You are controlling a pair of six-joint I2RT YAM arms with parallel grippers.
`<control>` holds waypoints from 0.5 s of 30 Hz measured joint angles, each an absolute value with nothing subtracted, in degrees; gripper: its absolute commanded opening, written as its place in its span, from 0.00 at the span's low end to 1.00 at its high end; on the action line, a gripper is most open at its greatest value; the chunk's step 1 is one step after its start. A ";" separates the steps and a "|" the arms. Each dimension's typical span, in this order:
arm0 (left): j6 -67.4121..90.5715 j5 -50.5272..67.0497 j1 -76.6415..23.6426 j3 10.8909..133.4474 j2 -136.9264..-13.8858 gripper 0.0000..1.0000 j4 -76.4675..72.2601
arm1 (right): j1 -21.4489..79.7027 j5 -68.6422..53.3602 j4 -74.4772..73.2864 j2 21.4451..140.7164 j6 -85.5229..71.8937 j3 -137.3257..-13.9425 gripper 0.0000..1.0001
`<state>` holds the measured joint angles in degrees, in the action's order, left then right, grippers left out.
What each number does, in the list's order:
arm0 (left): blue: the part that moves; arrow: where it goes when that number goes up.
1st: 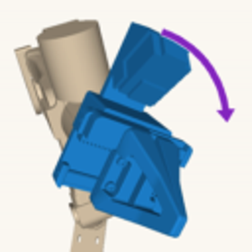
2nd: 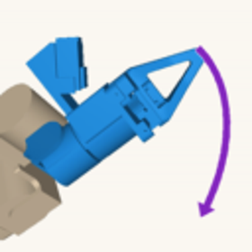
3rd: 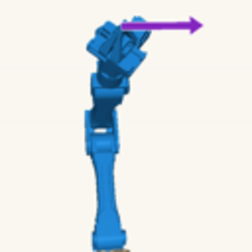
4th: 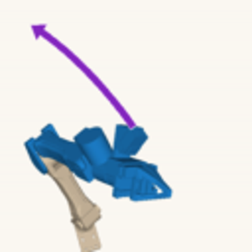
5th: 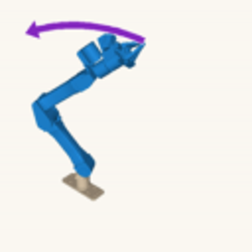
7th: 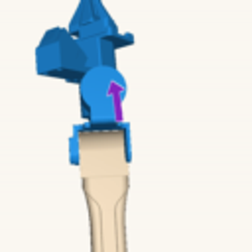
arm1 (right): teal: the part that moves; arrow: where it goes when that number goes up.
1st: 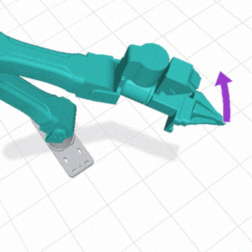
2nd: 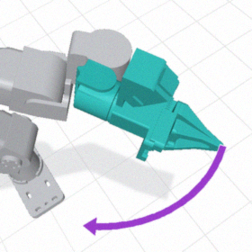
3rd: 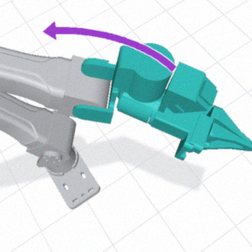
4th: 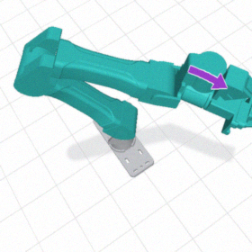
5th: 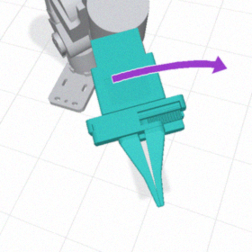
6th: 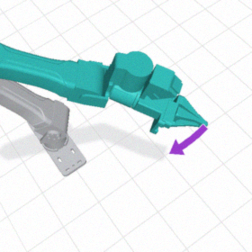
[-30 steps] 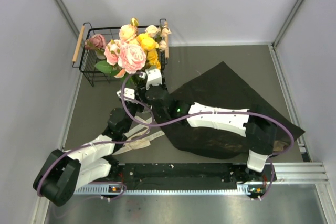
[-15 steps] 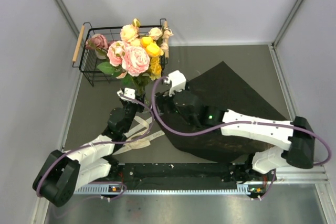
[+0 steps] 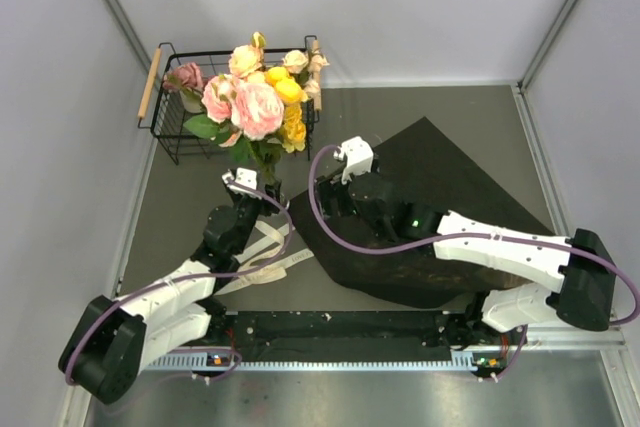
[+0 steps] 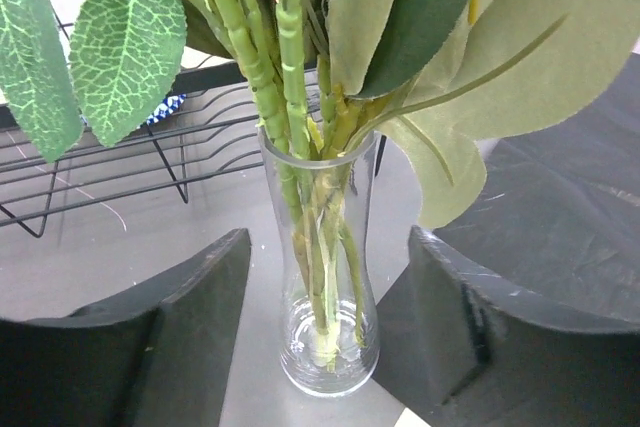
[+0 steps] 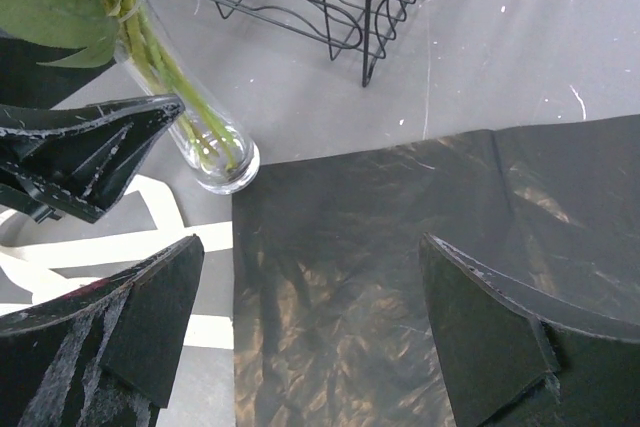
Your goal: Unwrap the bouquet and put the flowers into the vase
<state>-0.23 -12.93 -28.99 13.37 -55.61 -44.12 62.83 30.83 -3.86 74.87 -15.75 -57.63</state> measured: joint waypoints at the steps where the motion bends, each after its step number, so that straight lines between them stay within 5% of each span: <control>1: -0.23 -12.97 -28.99 13.37 -55.42 0.80 -43.88 | 62.83 30.57 -3.79 75.00 -15.79 -57.63 0.89; 5: -0.25 -13.06 -28.99 13.41 -54.85 0.99 -43.05 | 62.70 29.58 -3.42 75.94 -16.19 -57.63 0.89; 15: 2.72 -14.72 -28.99 14.87 -48.86 0.99 -35.33 | 62.33 29.32 -3.77 76.20 -16.27 -57.65 0.89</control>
